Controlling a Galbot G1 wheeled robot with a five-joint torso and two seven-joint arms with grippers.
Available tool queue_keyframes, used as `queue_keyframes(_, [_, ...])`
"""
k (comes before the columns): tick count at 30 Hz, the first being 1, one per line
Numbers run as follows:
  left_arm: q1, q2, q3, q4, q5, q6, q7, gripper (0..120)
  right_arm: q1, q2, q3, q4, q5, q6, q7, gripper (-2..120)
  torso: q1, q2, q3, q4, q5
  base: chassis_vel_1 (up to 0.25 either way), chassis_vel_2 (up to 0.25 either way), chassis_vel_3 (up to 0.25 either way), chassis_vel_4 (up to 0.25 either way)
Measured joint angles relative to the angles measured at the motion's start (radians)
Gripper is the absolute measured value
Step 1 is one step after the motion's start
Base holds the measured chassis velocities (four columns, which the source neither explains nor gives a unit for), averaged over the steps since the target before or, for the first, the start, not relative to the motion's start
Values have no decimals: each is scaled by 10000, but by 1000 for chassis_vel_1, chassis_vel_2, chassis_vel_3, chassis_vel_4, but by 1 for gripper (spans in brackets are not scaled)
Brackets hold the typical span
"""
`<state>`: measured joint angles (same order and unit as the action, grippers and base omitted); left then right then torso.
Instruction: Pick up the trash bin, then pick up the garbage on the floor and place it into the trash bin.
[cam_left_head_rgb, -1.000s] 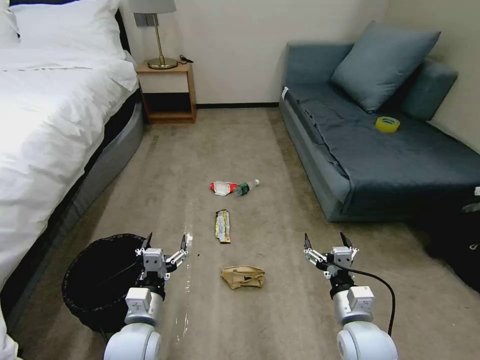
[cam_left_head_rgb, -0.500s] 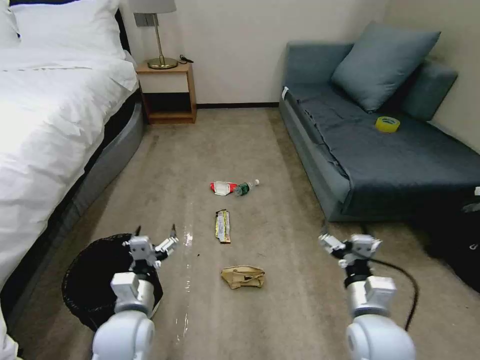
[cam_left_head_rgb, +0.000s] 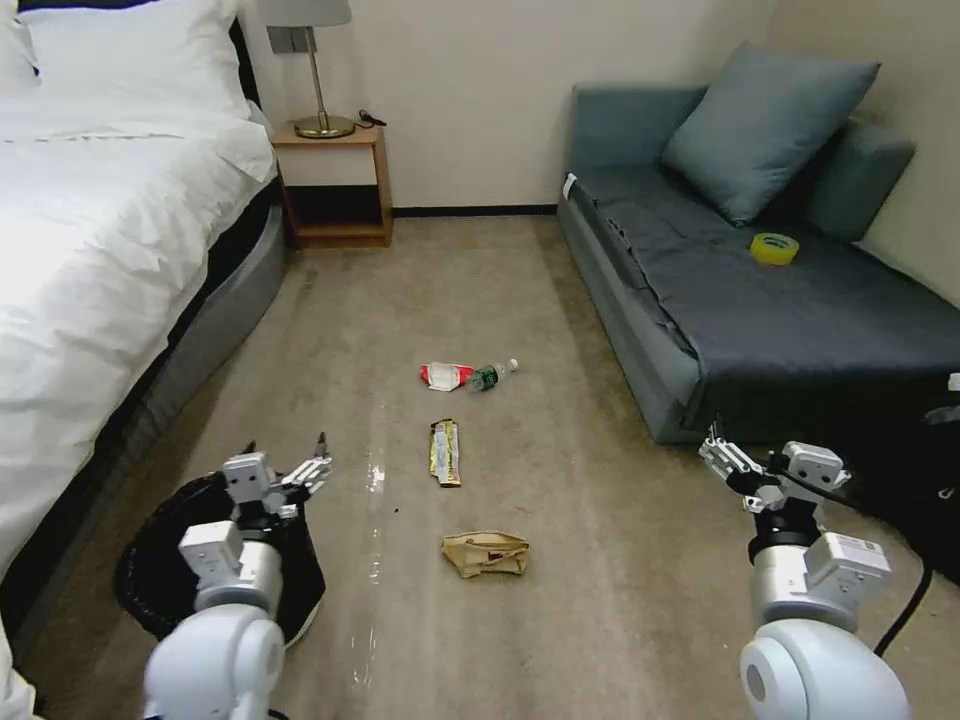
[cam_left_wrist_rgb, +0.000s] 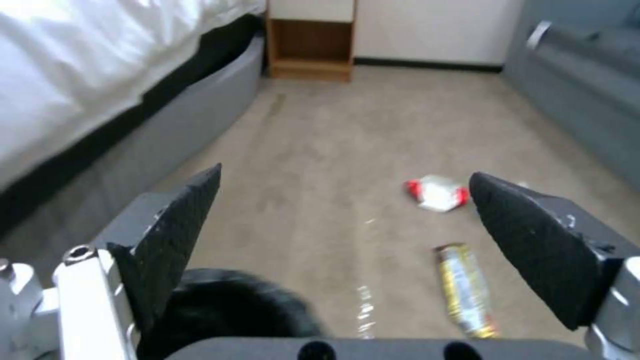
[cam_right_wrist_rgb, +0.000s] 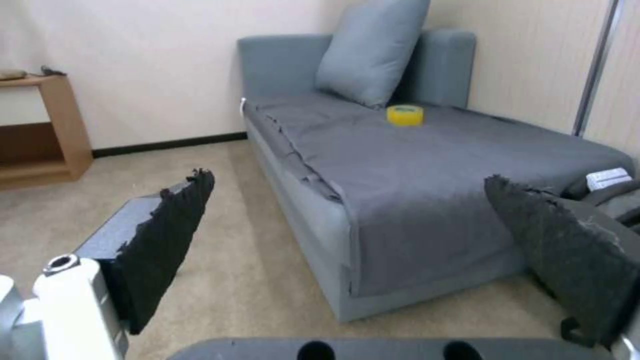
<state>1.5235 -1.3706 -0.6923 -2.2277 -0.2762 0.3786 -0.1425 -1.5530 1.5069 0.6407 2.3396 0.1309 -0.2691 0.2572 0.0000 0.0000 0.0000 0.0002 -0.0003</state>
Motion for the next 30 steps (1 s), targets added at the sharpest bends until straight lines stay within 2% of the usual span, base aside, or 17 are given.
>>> queue_keyframes(1, [125,513,-171,-125,-319,170,-229,100,38,-35,11,-33,31,1,18,100,0,0,0,0,5,0,0,0,0])
queue_keyframes(2, [170,691,-231,-172,-440,229,-299,100,73,-61,15,-56,55,2,26,100,0,0,0,0,6,0,0,0,0])
queue_keyframes(10, [214,831,-262,-196,-549,289,-338,100,265,-171,20,-134,151,12,38,100,0,0,1,-1,0,0,0,0,0])
queue_keyframes(12, [236,901,-382,-216,-676,456,-444,100,319,-192,16,-157,195,12,41,100,0,0,1,-2,1,0,0,0,0])
queue_keyframes(13, [280,1015,-674,-221,-908,808,-697,100,346,-209,14,-184,206,16,43,100,0,0,0,-3,1,0,0,0,0])
queue_keyframes(14, [280,1015,-674,-221,-908,808,-697,100,346,-209,14,-184,206,16,43,100,0,0,0,-3,1,0,0,0,0])
queue_keyframes(15, [308,1091,-868,-225,-1057,1041,-869,100,355,-217,10,-197,211,20,43,100,0,0,1,-3,1,0,0,0,0])
queue_keyframes(17, [417,1370,-1602,-244,-1628,1936,-1508,100,422,-224,-9,-242,224,26,48,100,0,0,0,-1,1,0,0,0,0])
queue_keyframes(18, [452,1456,-1826,-249,-1800,2206,-1704,100,447,-224,-16,-250,234,24,50,100,0,0,0,-1,1,0,0,0,0])
queue_keyframes(19, [452,1456,-1826,-249,-1800,2206,-1704,100,447,-224,-16,-250,234,24,50,100,0,0,0,-1,1,0,0,0,0])
queue_keyframes(21, [544,1681,-2420,-260,-2253,2932,-2236,100,483,-217,-47,-256,246,-6,52,100,0,0,0,0,3,0,0,0,0])
queue_keyframes(23, [857,1797,-2896,49,-2845,2925,-2313,100,496,-208,-84,-259,246,-44,55,100,0,0,0,-2,6,0,0,0,0])
queue_keyframes(24, [957,1819,-2963,126,-3038,2939,-2303,100,497,-202,-99,-261,245,-54,57,100,0,0,2,7,-4,0,0,0,0])
queue_keyframes(26, [996,1907,-3110,212,-3246,2967,-2319,100,499,-181,-126,-260,237,-59,53,100,-1,1,-1,0,-4,0,0,0,0])
queue_keyframes(27, [981,1970,-3180,319,-3310,3000,-2328,100,497,-167,-136,-264,229,-60,54,100,0,0,0,1,10,0,0,0,0])
queue_keyframes(30, [892,2099,-3218,528,-3576,3121,-2350,100,475,-153,-140,-264,203,-48,54,100,0,0,-1,-1,-4,0,0,0,0])
